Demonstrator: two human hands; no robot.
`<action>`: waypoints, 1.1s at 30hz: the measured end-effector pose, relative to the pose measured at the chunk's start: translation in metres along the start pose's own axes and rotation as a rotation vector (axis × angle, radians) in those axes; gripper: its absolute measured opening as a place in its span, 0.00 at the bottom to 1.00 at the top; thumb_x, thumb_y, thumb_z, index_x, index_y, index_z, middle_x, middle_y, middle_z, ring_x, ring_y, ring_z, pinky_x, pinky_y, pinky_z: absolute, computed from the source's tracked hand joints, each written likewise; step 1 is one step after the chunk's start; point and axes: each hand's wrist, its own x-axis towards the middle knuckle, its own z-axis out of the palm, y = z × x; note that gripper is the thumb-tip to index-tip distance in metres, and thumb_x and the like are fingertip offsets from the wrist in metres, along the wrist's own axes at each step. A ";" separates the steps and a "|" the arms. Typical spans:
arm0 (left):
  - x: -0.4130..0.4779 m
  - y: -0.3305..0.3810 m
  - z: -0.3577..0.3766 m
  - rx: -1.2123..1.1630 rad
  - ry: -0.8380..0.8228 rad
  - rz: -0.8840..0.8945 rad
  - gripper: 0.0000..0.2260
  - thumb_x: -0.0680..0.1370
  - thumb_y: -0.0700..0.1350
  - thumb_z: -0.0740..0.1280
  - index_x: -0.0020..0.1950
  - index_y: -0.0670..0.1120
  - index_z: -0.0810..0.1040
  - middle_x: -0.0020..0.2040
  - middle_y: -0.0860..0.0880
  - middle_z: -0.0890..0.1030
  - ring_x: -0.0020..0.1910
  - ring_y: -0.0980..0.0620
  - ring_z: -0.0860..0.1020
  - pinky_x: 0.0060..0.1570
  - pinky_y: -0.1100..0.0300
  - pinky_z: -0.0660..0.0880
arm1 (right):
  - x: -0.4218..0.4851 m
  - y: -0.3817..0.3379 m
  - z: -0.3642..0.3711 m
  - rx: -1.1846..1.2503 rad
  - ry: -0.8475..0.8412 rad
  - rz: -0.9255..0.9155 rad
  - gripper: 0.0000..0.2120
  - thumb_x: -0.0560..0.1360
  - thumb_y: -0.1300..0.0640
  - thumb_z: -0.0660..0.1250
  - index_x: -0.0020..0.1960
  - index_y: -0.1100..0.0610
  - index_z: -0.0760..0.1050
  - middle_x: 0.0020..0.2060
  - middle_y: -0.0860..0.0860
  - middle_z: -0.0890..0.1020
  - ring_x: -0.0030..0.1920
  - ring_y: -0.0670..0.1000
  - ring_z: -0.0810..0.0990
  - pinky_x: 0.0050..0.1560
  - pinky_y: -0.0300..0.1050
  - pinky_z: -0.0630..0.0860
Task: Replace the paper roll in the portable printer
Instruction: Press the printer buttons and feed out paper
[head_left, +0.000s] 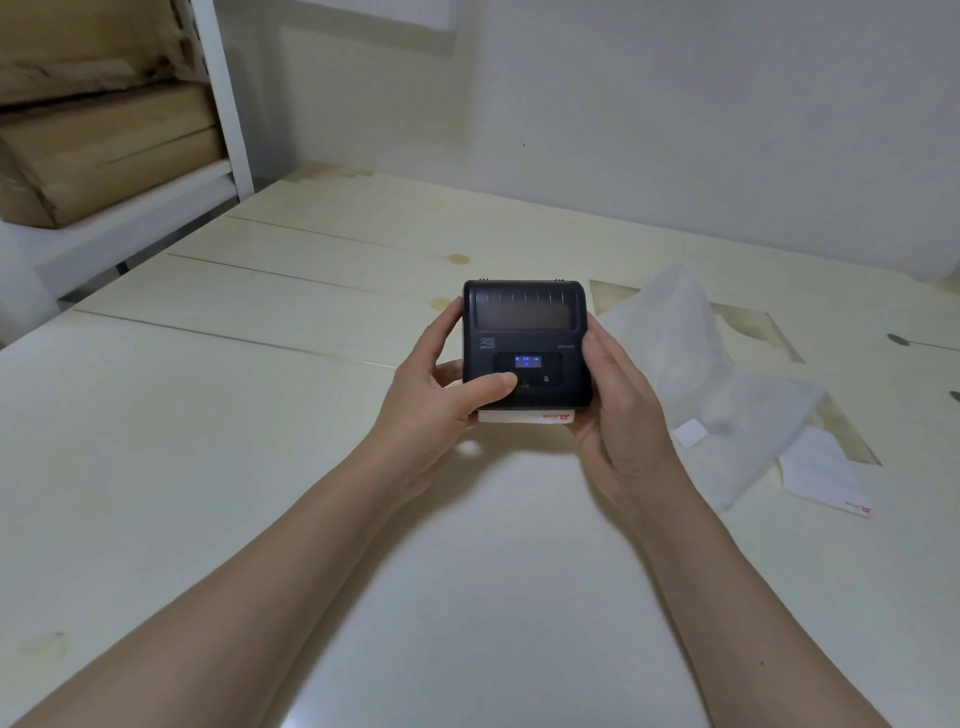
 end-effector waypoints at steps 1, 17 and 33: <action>0.000 0.000 0.000 -0.005 -0.004 0.001 0.34 0.72 0.40 0.74 0.71 0.66 0.68 0.56 0.42 0.85 0.56 0.40 0.82 0.46 0.54 0.78 | 0.000 0.000 -0.001 -0.008 -0.013 -0.004 0.18 0.84 0.55 0.54 0.72 0.55 0.70 0.65 0.60 0.79 0.65 0.63 0.77 0.64 0.70 0.71; -0.002 0.002 -0.001 -0.146 0.005 0.062 0.25 0.80 0.40 0.66 0.75 0.56 0.68 0.53 0.48 0.87 0.51 0.48 0.85 0.47 0.56 0.81 | -0.002 -0.002 -0.003 -0.031 -0.019 -0.036 0.30 0.73 0.69 0.61 0.74 0.53 0.66 0.63 0.62 0.79 0.64 0.65 0.77 0.64 0.67 0.73; -0.002 0.002 -0.001 -0.151 0.001 0.071 0.24 0.80 0.40 0.66 0.74 0.57 0.69 0.56 0.45 0.86 0.55 0.44 0.84 0.53 0.51 0.81 | -0.001 0.001 -0.005 -0.063 -0.001 -0.033 0.31 0.74 0.68 0.62 0.75 0.52 0.64 0.63 0.62 0.79 0.64 0.65 0.77 0.65 0.69 0.71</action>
